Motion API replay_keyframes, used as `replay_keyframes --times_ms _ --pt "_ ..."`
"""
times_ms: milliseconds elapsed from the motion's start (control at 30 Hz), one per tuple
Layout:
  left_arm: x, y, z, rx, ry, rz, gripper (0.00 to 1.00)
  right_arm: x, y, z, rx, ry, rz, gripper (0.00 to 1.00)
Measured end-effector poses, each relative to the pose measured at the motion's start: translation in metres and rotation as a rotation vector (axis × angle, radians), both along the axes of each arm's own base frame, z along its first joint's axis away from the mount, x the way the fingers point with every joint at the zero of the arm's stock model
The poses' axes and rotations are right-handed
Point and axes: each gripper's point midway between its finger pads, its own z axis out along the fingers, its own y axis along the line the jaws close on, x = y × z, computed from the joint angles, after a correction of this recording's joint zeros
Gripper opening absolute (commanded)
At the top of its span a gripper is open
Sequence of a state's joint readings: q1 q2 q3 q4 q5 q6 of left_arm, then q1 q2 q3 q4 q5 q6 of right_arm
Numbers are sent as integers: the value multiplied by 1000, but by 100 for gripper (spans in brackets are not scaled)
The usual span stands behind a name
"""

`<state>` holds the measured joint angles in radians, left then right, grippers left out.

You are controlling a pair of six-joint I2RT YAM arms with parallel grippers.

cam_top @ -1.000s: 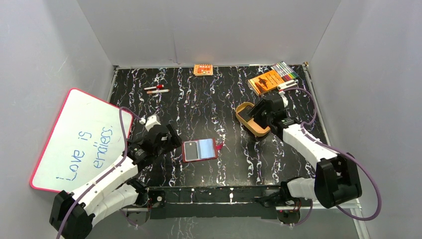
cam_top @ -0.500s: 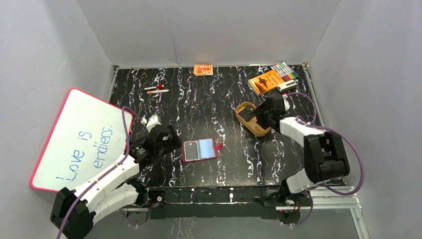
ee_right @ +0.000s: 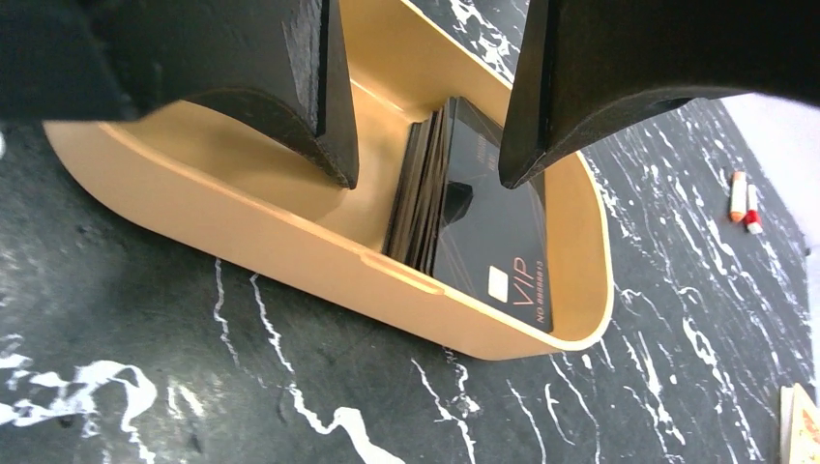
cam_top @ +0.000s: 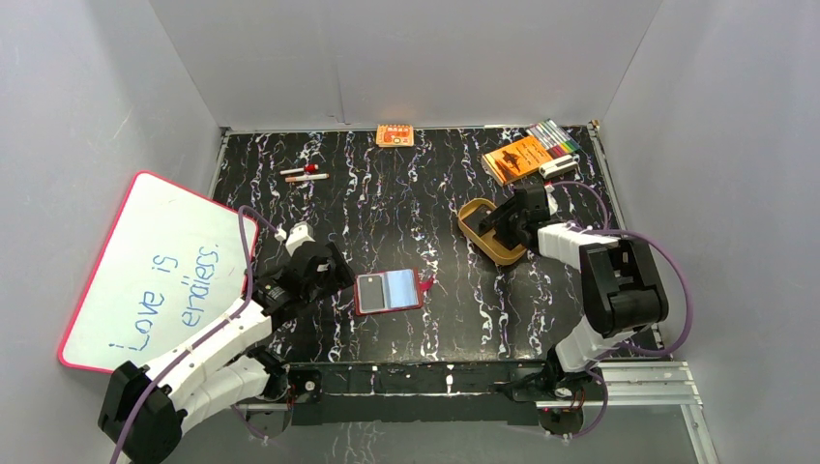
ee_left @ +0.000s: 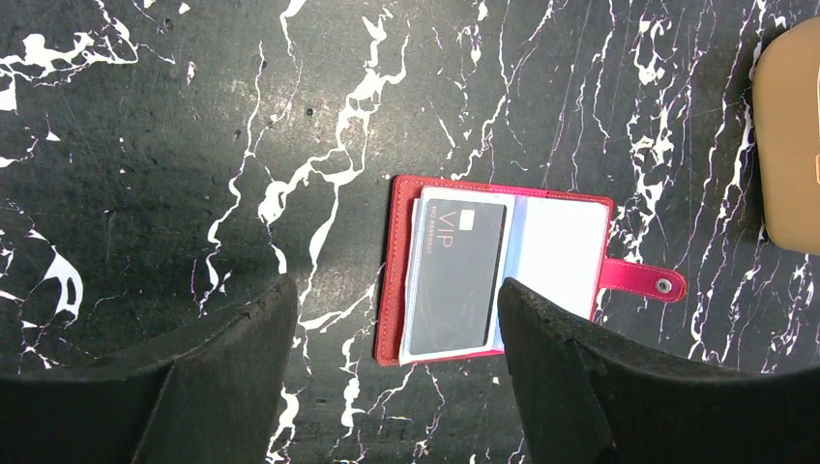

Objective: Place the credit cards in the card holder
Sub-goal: Pick up the credit card from the storage box.

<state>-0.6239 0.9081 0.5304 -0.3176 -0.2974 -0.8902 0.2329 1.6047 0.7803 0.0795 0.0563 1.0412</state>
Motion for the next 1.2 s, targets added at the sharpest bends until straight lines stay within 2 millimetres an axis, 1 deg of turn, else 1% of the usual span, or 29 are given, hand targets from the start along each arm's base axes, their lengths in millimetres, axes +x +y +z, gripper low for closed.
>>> replay_keyframes --times_ms 100,333,500,833,900,1000,1033,1200 --pt "0 0 0 0 1 0 73 3 1 -1 7 0 1 60" --pt "0 0 0 -1 -1 0 73 6 3 -3 16 -2 7 48" --pt "-2 2 -5 6 9 1 72 6 4 -3 19 -6 8 45" --pt "-2 1 -5 6 9 1 72 3 0 -2 32 -21 5 34" --pt "-2 1 -5 6 9 1 72 3 0 -1 32 -26 5 36" --pt "-2 1 -6 6 10 1 72 1 -1 -2 32 -27 5 46" --pt "-2 1 -6 6 11 1 72 0 -1 -2 32 -27 4 48" --pt "-2 1 -6 4 10 0 72 0 -3 -2 28 -27 5 48"
